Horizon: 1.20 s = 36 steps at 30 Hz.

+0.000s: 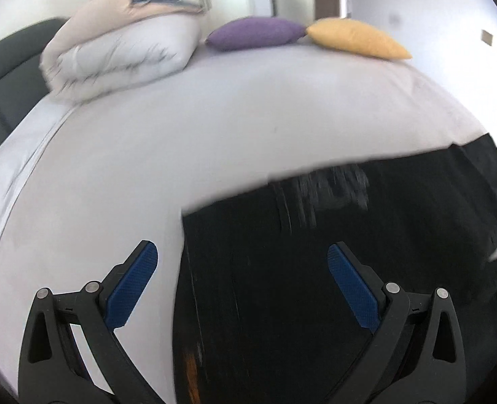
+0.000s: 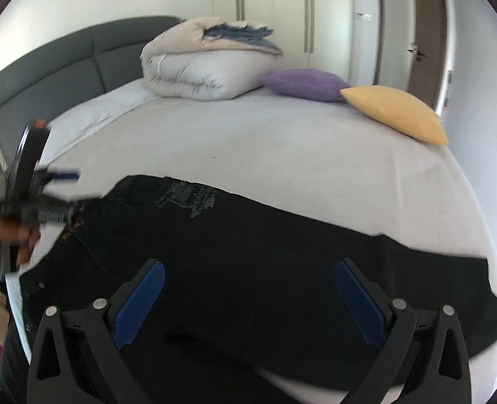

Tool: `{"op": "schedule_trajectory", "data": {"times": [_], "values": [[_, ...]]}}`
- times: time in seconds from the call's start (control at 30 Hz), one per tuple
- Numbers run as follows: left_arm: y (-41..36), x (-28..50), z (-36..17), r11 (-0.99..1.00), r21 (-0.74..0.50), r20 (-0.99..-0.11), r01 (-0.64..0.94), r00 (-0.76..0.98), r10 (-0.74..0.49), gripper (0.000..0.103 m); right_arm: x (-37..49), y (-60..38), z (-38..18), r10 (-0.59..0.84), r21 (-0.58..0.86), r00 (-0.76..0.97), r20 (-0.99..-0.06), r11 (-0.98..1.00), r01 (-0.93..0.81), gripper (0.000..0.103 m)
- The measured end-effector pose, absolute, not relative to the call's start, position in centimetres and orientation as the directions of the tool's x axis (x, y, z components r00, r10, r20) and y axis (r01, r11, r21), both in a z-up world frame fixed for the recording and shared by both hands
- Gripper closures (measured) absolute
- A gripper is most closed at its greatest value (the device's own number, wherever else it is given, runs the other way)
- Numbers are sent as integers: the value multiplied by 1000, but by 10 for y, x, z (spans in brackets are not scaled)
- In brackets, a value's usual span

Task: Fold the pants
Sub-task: 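Grasp the jeans waistband with the left tool while the right tool grasps the waistband beside it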

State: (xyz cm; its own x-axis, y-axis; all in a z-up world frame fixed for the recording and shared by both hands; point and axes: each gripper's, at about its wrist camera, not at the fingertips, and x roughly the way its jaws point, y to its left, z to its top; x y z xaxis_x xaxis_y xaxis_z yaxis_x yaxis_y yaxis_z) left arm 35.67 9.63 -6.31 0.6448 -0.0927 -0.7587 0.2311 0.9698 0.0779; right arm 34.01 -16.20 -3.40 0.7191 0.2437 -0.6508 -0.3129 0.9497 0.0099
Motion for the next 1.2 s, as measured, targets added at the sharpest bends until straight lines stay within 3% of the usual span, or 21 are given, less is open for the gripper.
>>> {"op": "schedule_trajectory", "data": {"times": [0.1, 0.23, 0.43, 0.6, 0.77, 0.83, 0.9, 1.07, 1.13, 1.2], "values": [[101, 399, -67, 946, 33, -768, 323, 614, -183, 1, 370, -170, -45, 298, 34, 668, -682, 925, -378, 1], [95, 444, -80, 879, 43, -811, 474, 531, -247, 8, 406, -170, -54, 314, 12, 619, -720, 897, -441, 14], [78, 476, -108, 751, -51, -887, 659, 316, -337, 17, 453, -170, -65, 362, 35, 537, -762, 851, -525, 26], [81, 508, -129, 726, -120, -918, 677, 203, -341, 34, 479, -156, -77, 378, 25, 457, -805, 791, -611, 27], [86, 532, -134, 725, -137, -924, 675, 176, -339, 34, 498, -140, -90, 374, 33, 390, -841, 755, -655, 39], [88, 538, -135, 728, -131, -931, 672, 170, -324, 34, 503, -133, -93, 372, 32, 374, -849, 744, -667, 52], [88, 546, -136, 733, -132, -936, 668, 159, -313, 33, 508, -127, -95, 372, 34, 359, -856, 734, -679, 56], [80, 557, -138, 720, -81, -952, 690, 160, -261, 36, 526, -115, -100, 371, 51, 327, -869, 724, -688, 58], [77, 559, -138, 714, -64, -954, 697, 167, -249, 40, 536, -111, -101, 373, 70, 318, -871, 737, -673, 58], [72, 553, -137, 701, -70, -952, 710, 162, -259, 61, 543, -107, -102, 379, 82, 310, -872, 737, -671, 58]]}}
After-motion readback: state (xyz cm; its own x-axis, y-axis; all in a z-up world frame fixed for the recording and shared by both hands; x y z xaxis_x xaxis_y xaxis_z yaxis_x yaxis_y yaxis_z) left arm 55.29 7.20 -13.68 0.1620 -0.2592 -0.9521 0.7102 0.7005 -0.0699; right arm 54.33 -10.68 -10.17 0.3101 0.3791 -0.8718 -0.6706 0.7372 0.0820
